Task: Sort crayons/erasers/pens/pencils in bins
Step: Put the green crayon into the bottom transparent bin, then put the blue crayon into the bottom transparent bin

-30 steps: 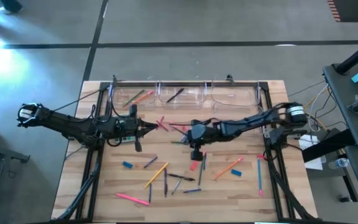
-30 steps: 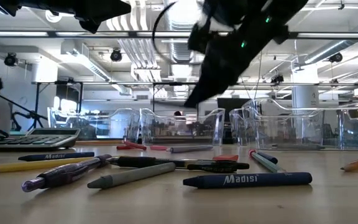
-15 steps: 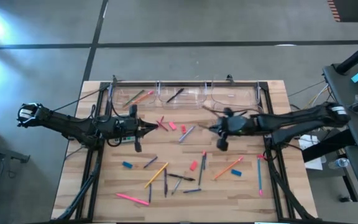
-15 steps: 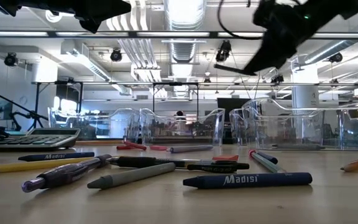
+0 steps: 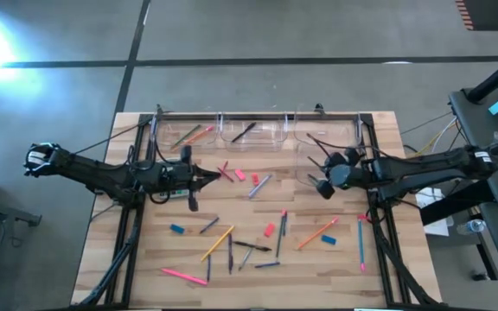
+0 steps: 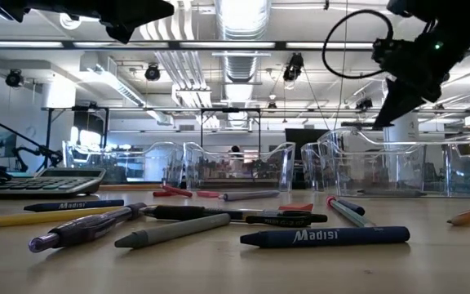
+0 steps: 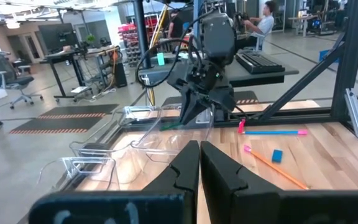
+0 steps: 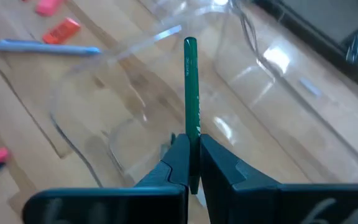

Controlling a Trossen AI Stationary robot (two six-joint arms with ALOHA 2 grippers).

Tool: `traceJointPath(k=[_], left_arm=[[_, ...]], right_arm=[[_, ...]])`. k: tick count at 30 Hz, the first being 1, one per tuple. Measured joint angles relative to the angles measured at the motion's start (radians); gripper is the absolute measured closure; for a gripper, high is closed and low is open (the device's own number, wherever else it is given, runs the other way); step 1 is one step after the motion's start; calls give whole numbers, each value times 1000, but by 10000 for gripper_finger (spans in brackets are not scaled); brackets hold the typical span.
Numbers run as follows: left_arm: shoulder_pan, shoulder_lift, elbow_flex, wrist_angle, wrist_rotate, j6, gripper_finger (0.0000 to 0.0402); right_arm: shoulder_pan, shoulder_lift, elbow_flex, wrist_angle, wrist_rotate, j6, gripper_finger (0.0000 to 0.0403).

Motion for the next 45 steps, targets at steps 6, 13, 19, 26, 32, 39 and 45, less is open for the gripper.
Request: traceJointPath(k=[6, 13, 19, 26, 32, 39, 45], left_arm=[[0, 22, 0, 8, 0, 0, 402], [0, 41, 0, 33, -1, 1, 402], [0, 39, 0, 29, -5, 1, 402], [0, 42, 0, 25, -30, 1, 402], [0, 44, 0, 25, -30, 1, 402], [0, 41, 0, 25, -30, 1, 402], [0, 41, 0, 35, -30, 0, 402]], right_arm=[[0, 51, -33, -3, -1, 5, 390], [0, 89, -43, -3, -1, 28, 350], [0, 92, -28, -3, -1, 23, 293], [1, 92, 43, -3, -16, -7, 263], [41, 104, 109, 44, -46, -48, 270], [139, 150, 143, 124, -46, -68, 278], [197, 201, 162, 136, -46, -66, 278]])
